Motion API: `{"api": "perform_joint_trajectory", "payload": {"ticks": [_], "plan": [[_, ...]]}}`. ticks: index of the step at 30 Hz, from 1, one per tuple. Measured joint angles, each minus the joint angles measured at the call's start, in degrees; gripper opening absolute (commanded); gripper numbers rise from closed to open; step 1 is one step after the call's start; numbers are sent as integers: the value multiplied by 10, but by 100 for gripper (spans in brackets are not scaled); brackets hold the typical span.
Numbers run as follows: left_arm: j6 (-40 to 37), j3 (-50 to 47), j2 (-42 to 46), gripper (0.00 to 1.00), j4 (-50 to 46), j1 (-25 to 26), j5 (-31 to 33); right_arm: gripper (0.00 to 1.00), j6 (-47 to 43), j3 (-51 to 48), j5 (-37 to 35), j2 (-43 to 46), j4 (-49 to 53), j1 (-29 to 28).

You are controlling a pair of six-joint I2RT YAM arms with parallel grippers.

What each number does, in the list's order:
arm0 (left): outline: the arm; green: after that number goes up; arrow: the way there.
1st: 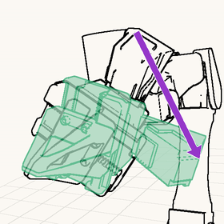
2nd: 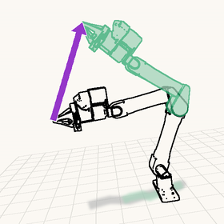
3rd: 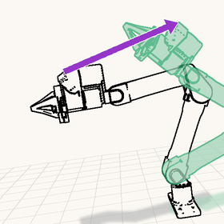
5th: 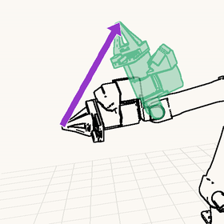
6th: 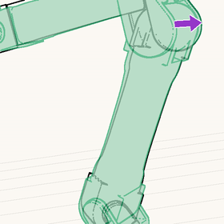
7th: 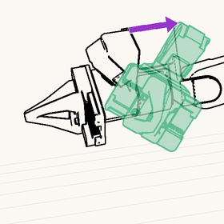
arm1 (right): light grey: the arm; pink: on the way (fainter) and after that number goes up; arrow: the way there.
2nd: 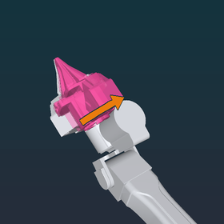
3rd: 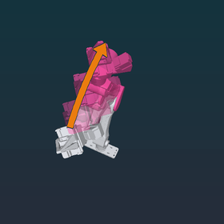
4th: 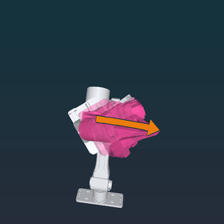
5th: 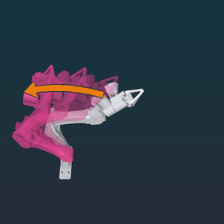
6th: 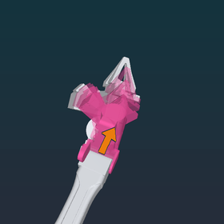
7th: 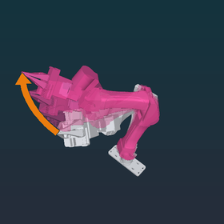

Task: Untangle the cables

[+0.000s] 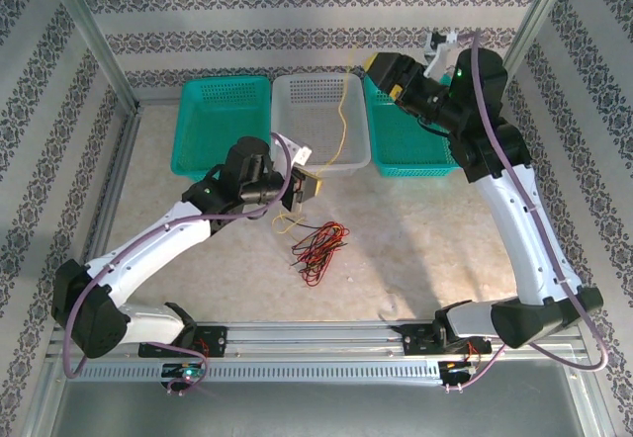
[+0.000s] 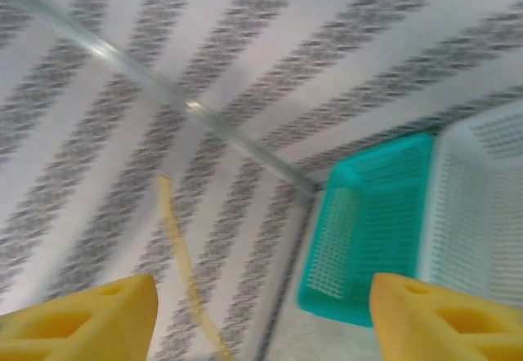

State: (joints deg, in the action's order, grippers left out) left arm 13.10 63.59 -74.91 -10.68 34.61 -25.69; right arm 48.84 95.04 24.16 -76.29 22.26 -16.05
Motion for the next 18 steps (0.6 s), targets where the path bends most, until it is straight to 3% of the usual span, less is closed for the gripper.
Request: {"api": "perform_joint_trajectory", "payload": {"ticks": [9, 13, 18], "plan": [[-15, 118, -54, 0, -36, -168, 151, 72, -28, -205, -44, 93, 41, 43], [-22, 198, -143, 0, -30, -238, 214, 72, -31, -284, -42, 138, 41, 38], [49, 278, -259, 0, -25, -304, 232, 71, -38, -371, -38, 194, 41, 30]]}}
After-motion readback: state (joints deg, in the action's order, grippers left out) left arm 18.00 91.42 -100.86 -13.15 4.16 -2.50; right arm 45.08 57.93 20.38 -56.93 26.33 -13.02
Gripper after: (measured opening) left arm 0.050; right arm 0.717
